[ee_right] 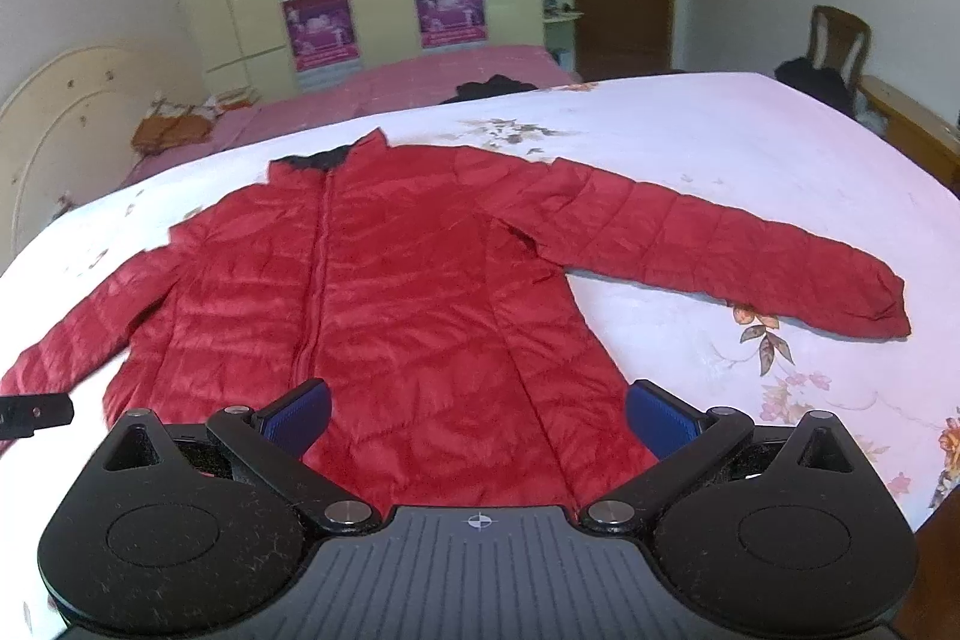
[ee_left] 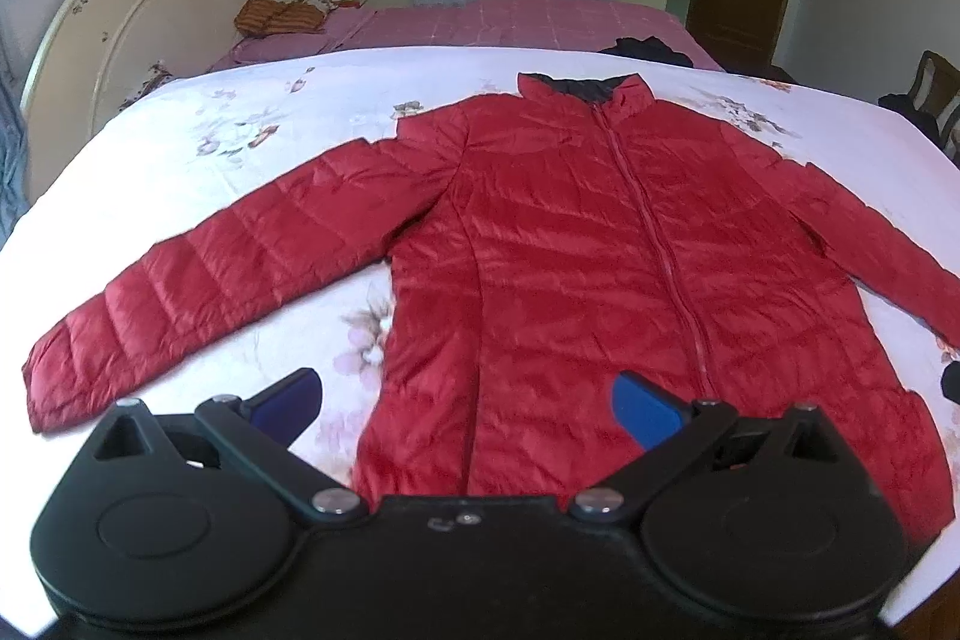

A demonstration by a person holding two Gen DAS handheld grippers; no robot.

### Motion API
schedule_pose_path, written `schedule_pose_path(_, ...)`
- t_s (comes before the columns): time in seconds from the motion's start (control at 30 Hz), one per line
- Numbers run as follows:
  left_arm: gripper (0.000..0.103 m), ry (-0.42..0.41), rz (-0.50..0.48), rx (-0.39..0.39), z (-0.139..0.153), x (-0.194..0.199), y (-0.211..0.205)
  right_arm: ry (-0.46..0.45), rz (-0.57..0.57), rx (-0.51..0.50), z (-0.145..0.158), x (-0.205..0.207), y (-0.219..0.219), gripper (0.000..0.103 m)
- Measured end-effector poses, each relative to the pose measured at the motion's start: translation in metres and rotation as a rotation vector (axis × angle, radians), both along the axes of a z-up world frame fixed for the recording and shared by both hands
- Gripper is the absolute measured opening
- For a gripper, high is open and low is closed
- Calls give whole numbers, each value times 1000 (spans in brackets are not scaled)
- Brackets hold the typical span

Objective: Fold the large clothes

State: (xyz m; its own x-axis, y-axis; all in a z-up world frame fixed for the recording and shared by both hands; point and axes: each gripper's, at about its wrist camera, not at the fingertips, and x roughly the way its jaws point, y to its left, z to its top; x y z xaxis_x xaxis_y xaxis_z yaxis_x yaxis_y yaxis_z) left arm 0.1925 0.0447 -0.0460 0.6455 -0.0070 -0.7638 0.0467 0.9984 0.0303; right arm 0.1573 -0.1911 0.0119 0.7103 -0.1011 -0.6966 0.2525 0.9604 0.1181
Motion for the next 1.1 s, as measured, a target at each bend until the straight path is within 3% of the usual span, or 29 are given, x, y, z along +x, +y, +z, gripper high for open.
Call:
schedule_pose_path(0.43,103,21,8,4,-20,59,-1,28,-115,-16,-15,39,-38,103)
schedule_pose_path(0.83,102,21,99,8,-40,97,-41,26,-161,-24,-33,70,-141,103)
schedule_pose_path(1.1,93,45,85,50,-68,130,-87,36,-226,-18,-54,76,-224,103)
